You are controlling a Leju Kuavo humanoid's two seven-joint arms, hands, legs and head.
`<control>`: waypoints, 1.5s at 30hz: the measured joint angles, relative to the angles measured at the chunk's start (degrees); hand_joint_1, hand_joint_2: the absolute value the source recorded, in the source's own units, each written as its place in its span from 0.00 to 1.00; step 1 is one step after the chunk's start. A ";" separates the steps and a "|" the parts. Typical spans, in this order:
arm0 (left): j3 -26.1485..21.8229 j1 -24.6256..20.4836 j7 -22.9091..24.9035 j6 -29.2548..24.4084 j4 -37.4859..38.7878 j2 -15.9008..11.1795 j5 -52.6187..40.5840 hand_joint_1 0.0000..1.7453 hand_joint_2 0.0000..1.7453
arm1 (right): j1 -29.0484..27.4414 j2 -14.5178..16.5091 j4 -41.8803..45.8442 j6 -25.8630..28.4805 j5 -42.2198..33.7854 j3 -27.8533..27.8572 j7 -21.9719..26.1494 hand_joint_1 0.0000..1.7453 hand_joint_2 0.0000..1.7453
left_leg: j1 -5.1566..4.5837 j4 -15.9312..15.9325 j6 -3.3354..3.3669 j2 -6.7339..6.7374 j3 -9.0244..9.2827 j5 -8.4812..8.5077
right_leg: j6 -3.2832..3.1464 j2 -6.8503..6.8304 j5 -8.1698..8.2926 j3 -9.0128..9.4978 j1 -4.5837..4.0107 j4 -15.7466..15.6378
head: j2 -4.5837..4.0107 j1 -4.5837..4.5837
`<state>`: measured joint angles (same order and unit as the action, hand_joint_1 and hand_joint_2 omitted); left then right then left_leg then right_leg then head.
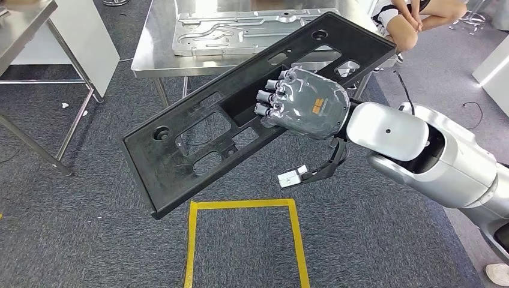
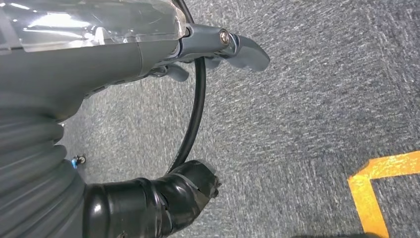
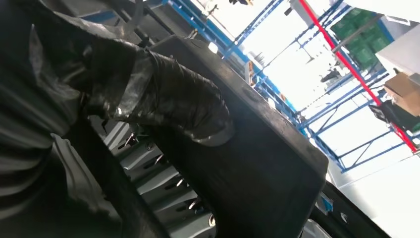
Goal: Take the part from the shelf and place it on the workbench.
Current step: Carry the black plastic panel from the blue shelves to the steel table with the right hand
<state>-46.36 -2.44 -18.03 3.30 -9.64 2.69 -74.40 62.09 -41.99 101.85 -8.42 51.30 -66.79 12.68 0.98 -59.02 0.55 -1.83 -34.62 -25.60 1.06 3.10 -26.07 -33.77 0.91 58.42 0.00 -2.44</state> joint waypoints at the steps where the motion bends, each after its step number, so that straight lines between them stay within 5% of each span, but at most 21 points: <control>1: 0.00 -0.09 0.00 0.00 0.00 0.01 0.00 0.00 1.00 | -0.14 -0.01 -0.03 0.02 -0.02 0.12 0.00 1.00 1.00 | 0.03 0.23 0.38 0.50 0.08 0.14 | 0.32 0.16 -0.05 -0.06 0.10 0.05 | 0.00 0.01; 3: -0.01 -0.22 0.00 -0.01 -0.01 0.03 0.00 0.00 1.00 | -0.22 -0.07 -0.07 0.07 -0.07 0.49 -0.01 1.00 1.00 | 0.20 0.86 1.24 1.44 0.33 0.45 | 0.81 -0.69 -1.49 -1.08 0.17 2.10 | 0.00 -0.02; 6: -0.03 -0.16 0.00 -0.02 -0.02 0.04 0.00 0.00 1.00 | -0.50 -0.09 -0.14 0.20 -0.09 0.77 -0.02 1.00 1.00 | -0.02 1.05 1.97 2.77 0.34 0.45 | 1.27 -2.42 -6.33 -6.19 0.24 12.29 | 0.00 -0.02; 8: -0.04 -0.13 0.00 -0.02 -0.02 0.04 0.00 0.00 1.00 | -0.91 -0.09 -0.26 0.20 -0.09 0.71 0.02 1.00 1.00 | -0.24 0.84 2.10 3.71 0.30 0.27 | 1.34 -2.70 -6.49 -7.97 0.31 15.52 | 0.00 -0.03; 11: -0.04 -0.20 0.00 -0.02 -0.02 0.06 0.00 0.00 1.00 | -0.98 -0.08 -0.35 0.24 -0.05 0.80 0.00 1.00 1.00 | -0.48 0.48 1.92 4.75 0.41 -0.11 | 0.68 -3.65 -1.39 -3.36 0.09 6.24 | 0.00 -0.02; 13: -0.05 -0.35 -0.02 -0.02 -0.01 0.11 -0.01 0.00 1.00 | -0.88 -0.04 -0.36 0.38 0.24 0.94 0.00 1.00 1.00 | -0.68 0.37 1.47 5.14 0.40 -0.25 | 0.03 -4.05 0.24 -0.75 -0.38 0.86 | 0.00 -0.01; 16: -0.13 -0.61 -0.07 -0.02 -0.02 0.17 -0.03 0.00 1.00 | -0.84 -0.03 -0.40 0.67 1.20 1.03 -0.01 1.00 1.00 | -0.75 0.47 0.56 5.51 0.46 -0.27 | -0.65 -3.65 0.50 -0.45 -0.56 -0.13 | 0.00 -0.01; 18: -0.17 -0.66 -0.15 -0.04 -0.02 0.24 -0.06 0.00 1.00 | -0.87 -0.01 -0.40 0.75 1.72 1.09 0.00 1.00 1.00 | -0.63 -1.16 -0.05 4.48 -0.18 -1.50 | -1.23 -3.50 0.88 -0.11 -0.20 -0.77 | 0.00 0.00; 21: -0.22 -0.48 -0.17 -0.14 -0.02 0.23 -0.13 0.00 1.00 | -1.04 0.08 -0.42 0.77 2.01 1.18 0.01 1.00 1.00 | -0.35 -10.52 -0.67 2.57 -4.47 -6.53 | -1.79 -3.40 1.05 -0.01 -0.07 -1.08 | 0.00 0.01; 23: -0.28 -0.24 -0.16 -0.17 -0.02 0.20 -0.18 0.00 1.00 | -1.33 0.15 -0.42 0.77 2.04 1.18 0.02 1.00 1.00 | -0.24 -15.00 -0.94 2.36 -6.67 -7.68 | -1.82 -3.07 1.00 -0.09 -0.06 -0.98 | 0.00 0.01; 24: -0.30 -0.15 -0.15 -0.18 -0.02 0.20 -0.20 0.00 1.00 | -1.42 0.17 -0.42 0.77 2.04 1.18 0.02 1.00 1.00 | -0.17 -14.33 -1.00 2.36 -6.39 -6.67 | -1.76 -2.87 0.93 -0.09 -0.03 -0.88 | 0.00 0.01; 26: -0.31 -0.11 -0.15 -0.22 -0.02 0.16 -0.24 0.00 1.00 | -1.46 0.17 -0.42 0.77 2.05 1.20 0.02 1.00 1.00 | 0.04 -7.54 -0.94 2.25 -3.21 -2.85 | -1.41 -2.51 0.63 -0.07 0.05 -0.46 | 0.00 0.01; 28: -0.31 -0.15 -0.13 -0.27 -0.01 0.13 -0.26 0.00 1.00 | -1.43 0.17 -0.43 0.76 2.07 1.26 0.02 1.00 1.00 | 0.02 -1.59 -0.62 1.88 -0.31 -0.80 | -0.86 -2.27 0.27 -0.31 -0.08 0.12 | 0.00 0.00; 33: -0.34 -0.24 0.69 0.05 -0.02 0.17 -0.11 0.00 1.00 | -1.42 0.18 -0.48 0.71 2.16 1.56 0.06 1.00 1.00 | -0.24 0.21 1.24 1.91 0.37 -0.34 | 0.62 -2.34 -0.62 -0.95 0.03 1.26 | 0.00 -0.03; 37: -0.72 -0.21 1.33 0.66 -0.02 0.16 0.15 0.00 1.00 | -1.55 0.17 -0.51 0.59 2.16 1.81 0.09 1.00 1.00 | -0.29 0.48 2.15 2.06 0.45 -0.33 | 1.17 -2.80 -6.68 -7.17 0.12 14.01 | 0.00 -0.04; 38: -0.89 -0.20 1.41 0.69 -0.02 0.16 0.18 0.00 1.00 | -1.68 0.17 -0.54 0.56 2.16 1.80 0.10 1.00 1.00 | -0.38 0.47 2.20 2.07 0.49 -0.37 | 1.16 -2.81 -6.99 -8.40 0.11 16.16 | 0.00 -0.03; 40: -1.15 -0.22 1.52 0.70 -0.02 0.16 0.20 0.00 1.00 | -1.86 0.17 -0.60 0.55 2.16 1.81 0.11 1.00 1.00 | -0.54 0.46 2.21 2.07 0.72 -0.50 | 0.82 -2.83 -4.33 -7.56 0.02 13.77 | 0.00 -0.04; 42: -1.28 -0.24 1.57 0.69 -0.02 0.22 0.21 0.00 1.00 | -1.79 0.18 -0.63 0.56 2.16 1.90 0.10 1.00 1.00 | -0.69 0.46 2.06 2.07 1.06 -0.95 | -0.02 -3.23 -0.61 -3.74 -0.34 5.81 | 0.00 -0.03; 45: -1.32 -0.27 1.69 0.69 -0.02 0.34 0.18 0.00 1.00 | -1.57 0.21 -0.65 0.57 2.16 2.04 0.10 1.00 1.00 | -0.76 0.56 1.18 2.20 1.30 -1.82 | -1.09 -3.70 -0.43 -1.12 -1.10 0.27 | 0.00 -0.02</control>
<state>-47.68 -2.71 -16.34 3.99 -9.66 3.03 -74.22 60.53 -41.77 101.20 -7.85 53.46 -64.75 12.78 0.22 -58.46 1.73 0.37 -33.32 -27.41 -0.02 -0.59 -26.50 -34.89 -0.19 58.69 0.00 -2.45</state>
